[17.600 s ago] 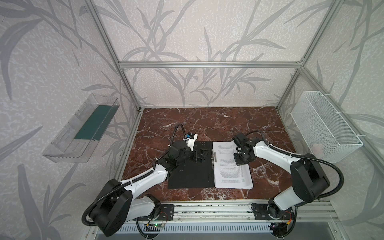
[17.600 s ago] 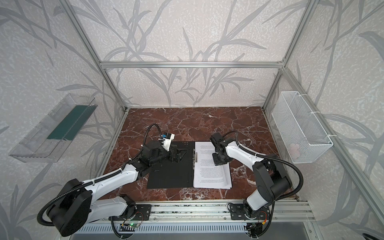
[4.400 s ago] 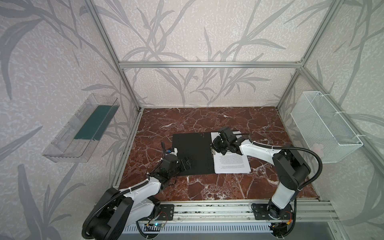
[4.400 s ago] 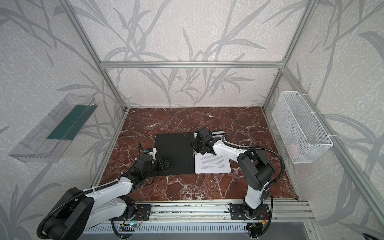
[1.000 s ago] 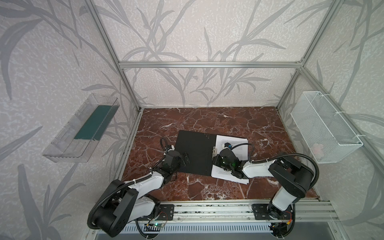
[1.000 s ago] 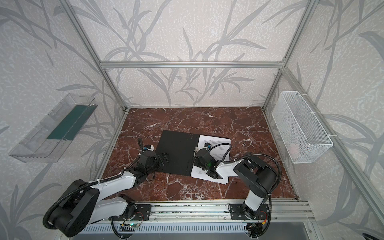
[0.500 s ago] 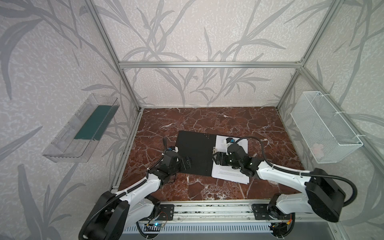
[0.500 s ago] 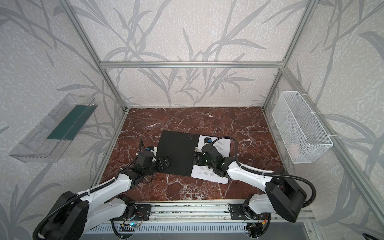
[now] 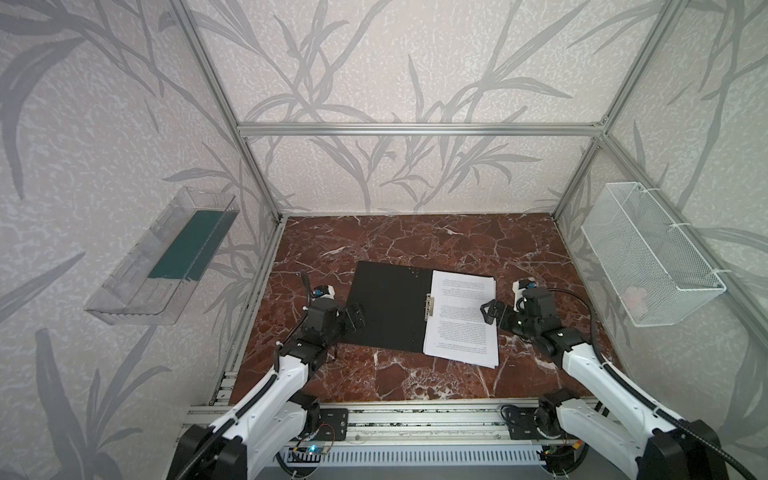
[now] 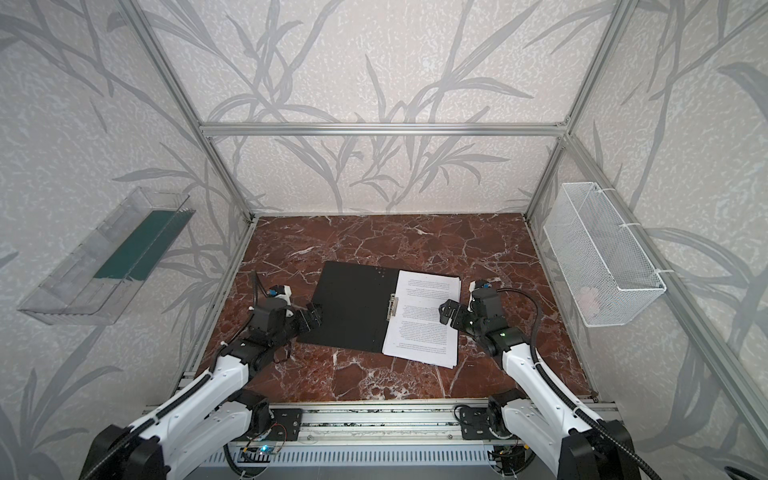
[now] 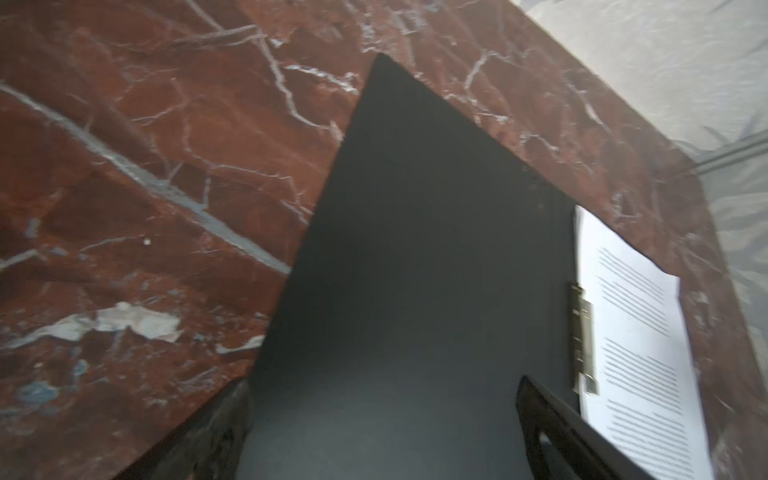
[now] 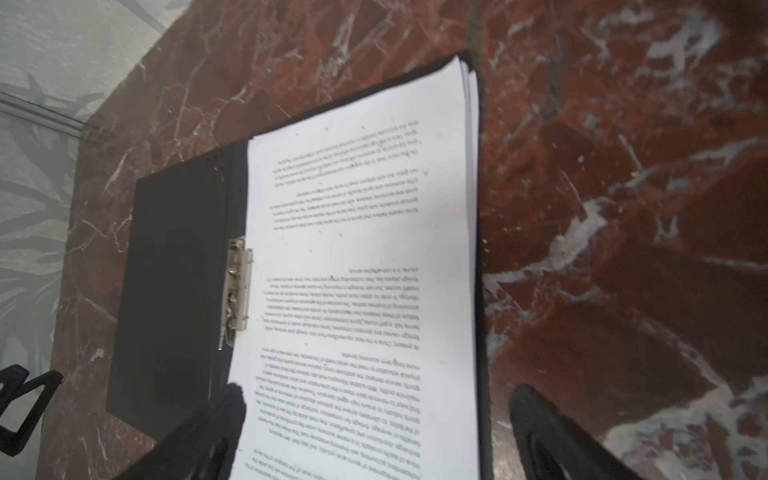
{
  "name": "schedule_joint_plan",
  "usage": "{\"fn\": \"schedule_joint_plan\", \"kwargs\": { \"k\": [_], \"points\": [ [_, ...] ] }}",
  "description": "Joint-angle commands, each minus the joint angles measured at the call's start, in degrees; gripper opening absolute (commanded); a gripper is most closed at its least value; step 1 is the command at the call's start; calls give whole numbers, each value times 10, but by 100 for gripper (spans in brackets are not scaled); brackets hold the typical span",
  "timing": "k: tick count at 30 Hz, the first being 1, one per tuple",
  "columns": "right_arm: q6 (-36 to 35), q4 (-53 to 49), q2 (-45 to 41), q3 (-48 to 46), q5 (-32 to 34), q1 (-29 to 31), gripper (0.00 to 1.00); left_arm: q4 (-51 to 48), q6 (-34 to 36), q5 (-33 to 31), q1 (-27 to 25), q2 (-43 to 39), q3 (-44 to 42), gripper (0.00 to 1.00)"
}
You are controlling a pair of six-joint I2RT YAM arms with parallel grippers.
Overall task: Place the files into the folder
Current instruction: 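Release the clip lever and draw both grippers back from the folder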
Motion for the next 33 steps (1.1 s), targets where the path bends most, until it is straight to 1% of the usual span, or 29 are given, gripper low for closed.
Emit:
{"fn": "schedule_joint_plan", "kwargs": {
  "k": [1,4,7,8,11,14,17,20,23,25,28,30,33],
  "points": [
    [-9,15,1,-16,-45,-13,99,32,24,41,39,49,29,99],
    [-20,20,14,-22,-44,-18,99,43,40,68,67,99,49,99],
    [-17,32,33,-29,-45,-27,99,40,58,111,92,161,78,99],
    [-12,42,42,-32,-53,-34,99,35,50,119,97,184,88,99],
    [-6,46,71,-27,-72,-55,99,37,58,172,104,240,113,99],
    [-5,38,104,-16,-73,-64,99,5,85,220,108,289,150,99],
    [2,64,144,-16,-109,-64,99,5,82,230,109,323,159,99],
    [-5,80,182,-5,-146,-64,99,23,83,277,109,347,162,99],
    [-1,101,209,-4,-179,-64,99,49,65,301,108,350,155,99],
    [2,124,222,-8,-195,-63,99,82,41,328,107,342,145,99],
    [0,128,231,-6,-203,-62,100,144,-6,369,100,324,131,99],
    [0,133,229,-8,-206,-62,100,164,-27,377,88,303,126,99],
    [-2,135,226,-8,-205,-61,100,165,-48,371,73,254,122,99]
  ]
}}
